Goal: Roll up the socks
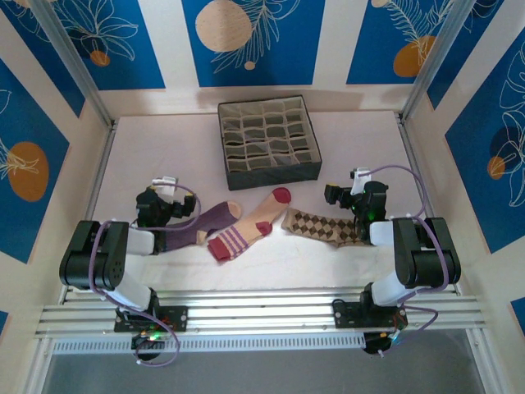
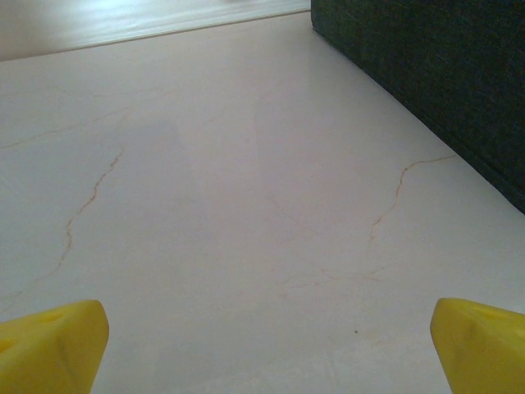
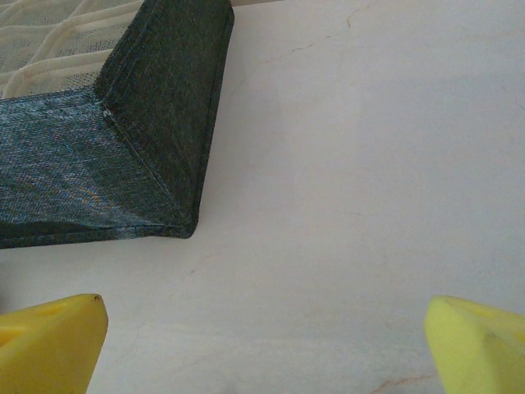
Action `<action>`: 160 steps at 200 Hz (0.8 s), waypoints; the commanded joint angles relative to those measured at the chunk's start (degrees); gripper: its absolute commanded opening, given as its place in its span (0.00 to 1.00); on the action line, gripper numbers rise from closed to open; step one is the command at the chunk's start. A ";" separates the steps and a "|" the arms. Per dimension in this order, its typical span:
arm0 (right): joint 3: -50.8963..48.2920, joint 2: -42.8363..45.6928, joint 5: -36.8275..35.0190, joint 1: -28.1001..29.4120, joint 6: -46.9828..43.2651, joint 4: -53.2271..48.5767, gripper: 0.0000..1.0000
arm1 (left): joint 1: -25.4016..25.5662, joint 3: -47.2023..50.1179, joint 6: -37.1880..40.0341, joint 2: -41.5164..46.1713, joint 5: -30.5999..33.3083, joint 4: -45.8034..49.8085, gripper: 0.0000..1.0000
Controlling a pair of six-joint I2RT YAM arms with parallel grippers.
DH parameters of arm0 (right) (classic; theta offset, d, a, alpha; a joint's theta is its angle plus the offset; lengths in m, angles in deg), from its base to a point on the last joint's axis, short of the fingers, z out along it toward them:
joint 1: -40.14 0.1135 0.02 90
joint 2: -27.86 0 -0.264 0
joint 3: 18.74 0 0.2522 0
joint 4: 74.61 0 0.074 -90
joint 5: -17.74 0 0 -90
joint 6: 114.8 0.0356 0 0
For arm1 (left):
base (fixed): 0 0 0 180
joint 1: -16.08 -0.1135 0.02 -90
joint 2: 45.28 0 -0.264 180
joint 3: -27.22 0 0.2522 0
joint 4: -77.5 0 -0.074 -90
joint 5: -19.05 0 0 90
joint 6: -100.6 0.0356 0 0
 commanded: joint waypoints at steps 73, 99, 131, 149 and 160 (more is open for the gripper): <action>0.83 0.07 -0.39 0.23 -0.53 1.60 0.99 | 0.16 -1.07 -0.54 -0.37 0.40 -1.28 1.00; 1.67 0.92 -0.15 0.33 -0.84 -0.40 0.99 | 0.07 -1.71 -0.63 1.00 0.57 1.17 1.00; 9.70 6.46 -1.90 2.16 -0.96 -19.52 0.99 | 0.08 -4.67 -1.96 8.24 2.47 13.19 1.00; 15.26 8.05 -3.11 4.84 1.49 -31.15 0.99 | 0.15 -8.20 -3.56 12.23 1.90 23.89 0.99; 18.36 8.46 -4.12 7.83 1.63 -37.16 0.99 | 0.16 -10.34 -5.37 14.15 1.62 29.76 0.98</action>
